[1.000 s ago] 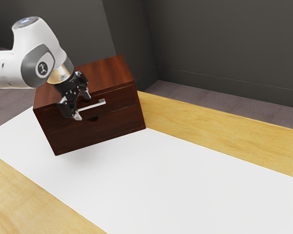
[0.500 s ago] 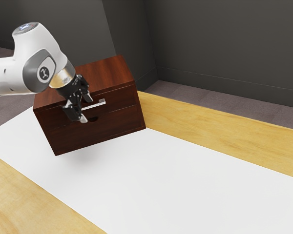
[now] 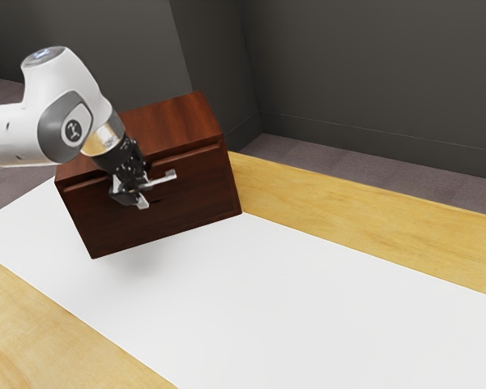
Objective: Pull the drawer handle with one arm to open the drawer
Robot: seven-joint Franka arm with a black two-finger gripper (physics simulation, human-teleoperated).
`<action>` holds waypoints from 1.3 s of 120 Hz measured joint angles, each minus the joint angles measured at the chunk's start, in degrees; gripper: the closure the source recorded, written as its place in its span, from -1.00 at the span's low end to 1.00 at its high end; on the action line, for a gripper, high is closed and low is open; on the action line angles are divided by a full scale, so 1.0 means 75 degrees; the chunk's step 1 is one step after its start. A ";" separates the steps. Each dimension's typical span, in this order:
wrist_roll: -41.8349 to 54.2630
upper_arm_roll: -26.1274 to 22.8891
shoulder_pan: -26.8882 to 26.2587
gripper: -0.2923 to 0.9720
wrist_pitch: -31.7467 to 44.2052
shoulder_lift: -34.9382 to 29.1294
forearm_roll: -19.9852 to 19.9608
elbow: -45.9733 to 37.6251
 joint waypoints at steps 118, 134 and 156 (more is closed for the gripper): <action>-0.0319 -0.0007 -0.0352 0.22 0.0491 -0.1578 -0.0370 -0.1952; -0.0338 0.0009 -0.0400 0.22 0.0564 -0.1778 -0.0402 -0.2178; -0.0365 0.0030 -0.0407 0.22 0.0619 -0.2018 -0.0383 -0.2394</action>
